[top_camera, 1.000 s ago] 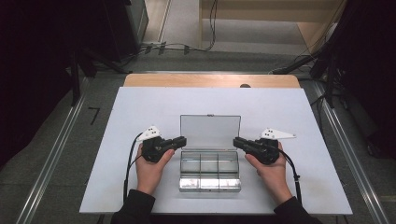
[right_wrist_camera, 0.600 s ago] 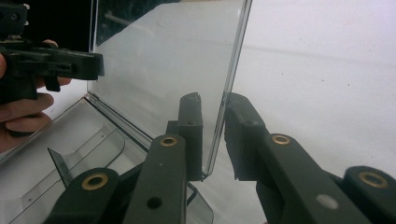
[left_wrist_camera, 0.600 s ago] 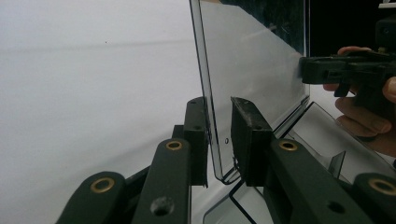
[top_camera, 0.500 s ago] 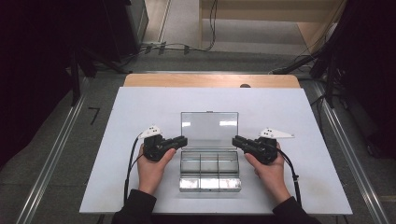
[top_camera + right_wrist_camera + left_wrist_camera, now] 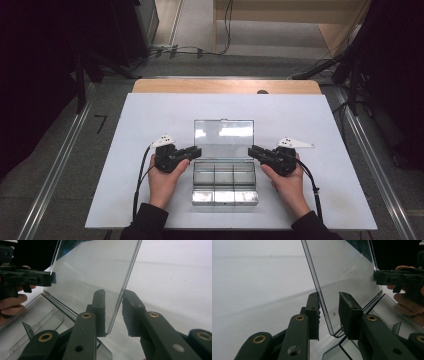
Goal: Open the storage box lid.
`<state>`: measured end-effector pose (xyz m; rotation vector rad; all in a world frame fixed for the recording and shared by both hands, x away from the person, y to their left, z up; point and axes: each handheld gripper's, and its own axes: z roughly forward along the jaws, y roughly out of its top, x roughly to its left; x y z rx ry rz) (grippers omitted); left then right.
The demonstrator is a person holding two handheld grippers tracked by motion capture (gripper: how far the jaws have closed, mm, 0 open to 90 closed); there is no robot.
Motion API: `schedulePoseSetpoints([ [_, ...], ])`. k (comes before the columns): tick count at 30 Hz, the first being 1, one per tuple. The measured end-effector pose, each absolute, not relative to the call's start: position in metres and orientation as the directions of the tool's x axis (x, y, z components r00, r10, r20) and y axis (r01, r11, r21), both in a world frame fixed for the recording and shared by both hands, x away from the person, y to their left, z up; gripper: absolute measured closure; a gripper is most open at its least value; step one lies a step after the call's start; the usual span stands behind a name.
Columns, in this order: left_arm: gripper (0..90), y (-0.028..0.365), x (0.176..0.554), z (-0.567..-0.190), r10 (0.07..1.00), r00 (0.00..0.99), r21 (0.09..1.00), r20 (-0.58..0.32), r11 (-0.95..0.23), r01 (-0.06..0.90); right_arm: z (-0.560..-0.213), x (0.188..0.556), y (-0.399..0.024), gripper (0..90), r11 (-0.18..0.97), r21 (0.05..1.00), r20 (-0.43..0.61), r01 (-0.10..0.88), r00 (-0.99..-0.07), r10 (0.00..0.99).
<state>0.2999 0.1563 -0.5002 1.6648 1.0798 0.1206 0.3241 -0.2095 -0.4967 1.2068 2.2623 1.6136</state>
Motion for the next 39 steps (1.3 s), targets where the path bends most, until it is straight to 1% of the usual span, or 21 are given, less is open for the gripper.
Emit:
schedulePoseSetpoints([
  [8,68.1,0.157,0.302,-0.502,0.687,0.572,0.797,-0.448,0.018,0.604,-0.499,0.326,-0.210,68.0,0.111,0.821,0.368,0.561,-0.667,0.647],
  [14,62.6,0.156,0.302,-0.504,0.701,0.557,0.786,-0.444,0.007,0.618,-0.501,0.327,-0.210,63.4,0.115,0.807,0.374,0.579,-0.652,0.659],
  [18,56.1,0.156,0.304,-0.506,0.708,0.534,0.768,-0.462,0.019,0.640,-0.502,0.327,-0.211,65.5,0.122,0.799,0.374,0.589,-0.645,0.667],
  [28,53.5,0.156,0.302,-0.504,0.716,0.539,0.779,-0.444,0.011,0.627,-0.504,0.328,-0.211,63.4,0.139,0.790,0.374,0.597,-0.649,0.663],
  [31,48.2,0.157,0.301,-0.502,0.729,0.532,0.784,-0.431,0.011,0.620,-0.502,0.327,-0.212,60.1,0.140,0.796,0.366,0.588,-0.654,0.662],
  [39,40.1,0.161,0.294,-0.493,0.720,0.572,0.822,-0.393,-0.005,0.570,-0.489,0.321,-0.221,45.3,0.162,0.831,0.323,0.532,-0.700,0.638],
])
